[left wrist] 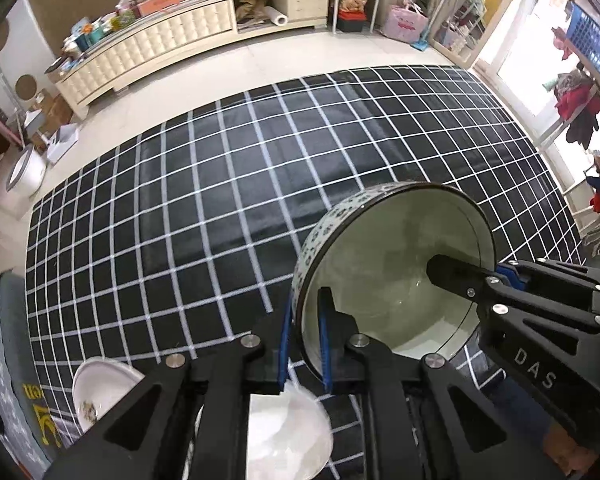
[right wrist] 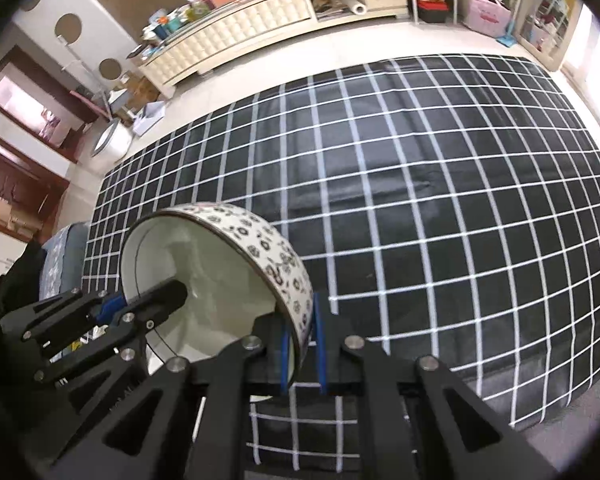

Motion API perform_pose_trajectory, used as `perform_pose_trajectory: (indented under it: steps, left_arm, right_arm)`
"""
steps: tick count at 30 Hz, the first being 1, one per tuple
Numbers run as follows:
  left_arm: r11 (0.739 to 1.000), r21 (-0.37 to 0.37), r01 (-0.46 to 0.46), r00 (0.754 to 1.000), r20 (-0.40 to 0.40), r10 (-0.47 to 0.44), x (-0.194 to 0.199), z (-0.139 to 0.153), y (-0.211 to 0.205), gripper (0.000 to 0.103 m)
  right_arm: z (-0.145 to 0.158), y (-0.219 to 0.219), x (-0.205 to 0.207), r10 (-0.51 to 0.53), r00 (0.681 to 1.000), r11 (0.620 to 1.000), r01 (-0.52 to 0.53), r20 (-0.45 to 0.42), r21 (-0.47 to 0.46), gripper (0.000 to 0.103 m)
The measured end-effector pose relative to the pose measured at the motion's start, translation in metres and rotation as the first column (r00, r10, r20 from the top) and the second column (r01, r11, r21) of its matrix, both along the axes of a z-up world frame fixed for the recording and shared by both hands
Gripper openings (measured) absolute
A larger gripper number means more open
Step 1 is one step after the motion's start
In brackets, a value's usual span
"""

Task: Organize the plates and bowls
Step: 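Lift the green-speckled bowl and carry it over the nested white bowls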

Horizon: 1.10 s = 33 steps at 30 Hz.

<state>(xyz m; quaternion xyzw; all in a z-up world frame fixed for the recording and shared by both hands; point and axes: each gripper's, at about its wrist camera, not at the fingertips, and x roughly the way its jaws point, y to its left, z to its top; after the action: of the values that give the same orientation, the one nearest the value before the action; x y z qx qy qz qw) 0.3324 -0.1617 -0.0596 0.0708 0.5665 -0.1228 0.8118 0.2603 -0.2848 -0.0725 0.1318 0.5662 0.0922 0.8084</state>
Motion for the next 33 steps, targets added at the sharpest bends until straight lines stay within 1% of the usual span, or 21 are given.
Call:
perform_pose_trajectory:
  steps: [4,7,11,19,28,33]
  left_arm:
    - [0.999,-0.009,-0.038,0.999,0.009,0.038,-0.022,0.006,0.028,0.011]
    - [0.998,-0.018,-0.060,0.998,0.008,0.061,-0.037,0.004,0.048,0.011]
    - [0.995,-0.030,-0.096,0.995,-0.009,0.096,-0.056,-0.002,0.071,0.011]
    - [0.991,-0.046,-0.128,0.991,-0.041,0.126,-0.087,-0.017,0.104,0.011]
    - [0.988,-0.057,-0.146,0.986,-0.090,0.140,-0.100,-0.039,0.112,0.011]
    - [0.988,-0.053,-0.146,0.985,-0.103,0.140,-0.103,-0.047,0.113,0.011]
  right_arm:
    - [-0.004,0.027,-0.012,0.037,0.999,0.999,-0.036,-0.020,0.004,0.014]
    - [-0.008,0.045,-0.020,0.057,0.998,0.998,-0.057,-0.030,0.004,0.014]
    - [-0.016,0.063,-0.029,0.081,0.995,0.997,-0.082,-0.052,-0.010,0.014]
    - [-0.032,0.083,-0.033,0.110,0.989,0.993,-0.113,-0.102,-0.019,0.014]
    - [-0.050,0.099,-0.035,0.118,0.982,0.992,-0.124,-0.146,-0.031,0.014]
    - [-0.052,0.100,-0.038,0.122,0.981,0.991,-0.128,-0.151,-0.031,0.014]
